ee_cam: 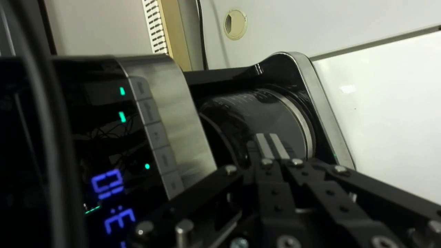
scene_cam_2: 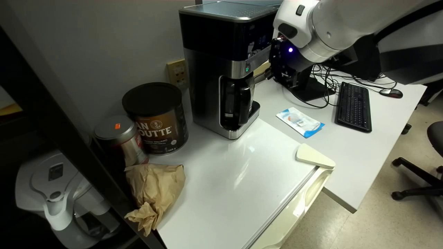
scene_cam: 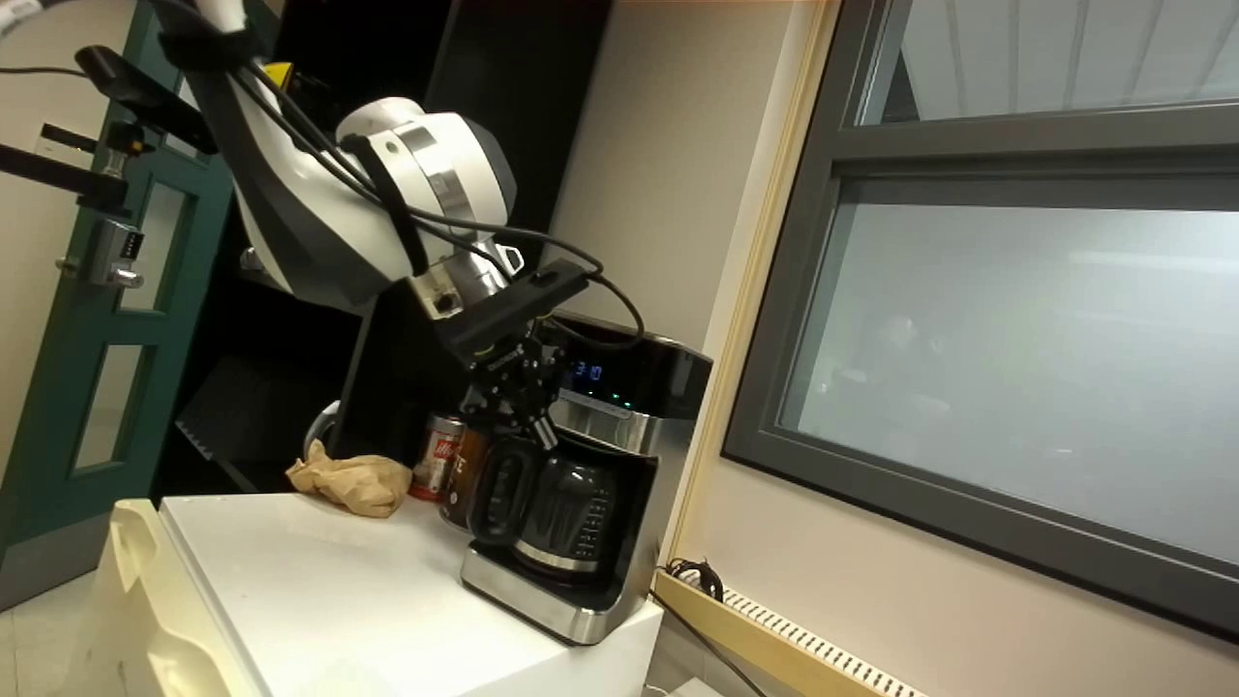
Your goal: Press some buttons on the coffee maker
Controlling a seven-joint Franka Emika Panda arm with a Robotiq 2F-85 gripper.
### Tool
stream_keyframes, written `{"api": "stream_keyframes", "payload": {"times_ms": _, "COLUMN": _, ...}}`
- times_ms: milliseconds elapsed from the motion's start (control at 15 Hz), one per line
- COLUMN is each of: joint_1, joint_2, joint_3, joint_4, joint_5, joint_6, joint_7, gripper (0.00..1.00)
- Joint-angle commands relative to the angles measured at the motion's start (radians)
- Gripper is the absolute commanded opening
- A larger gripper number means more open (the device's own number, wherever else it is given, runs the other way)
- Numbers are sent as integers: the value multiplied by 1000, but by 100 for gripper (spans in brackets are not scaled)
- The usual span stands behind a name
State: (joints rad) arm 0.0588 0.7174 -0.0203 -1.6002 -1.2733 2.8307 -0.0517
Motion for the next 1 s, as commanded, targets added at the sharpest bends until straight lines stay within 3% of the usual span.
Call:
{"api": "stream_keyframes", "payload": {"times_ms": 0, "joint_1": 51, "joint_2": -45, "joint_3": -27, "joint_4": -55, "joint_5": -96, "joint_6": 13, "joint_7": 96, "gripper": 0}}
{"api": "stream_keyframes", "payload": {"times_ms": 933, "joint_1": 121, "joint_2": -85, "joint_3": -19, "joint_4": -90, "joint_5": -397, "joint_6": -10, "joint_7": 376, "gripper": 0}}
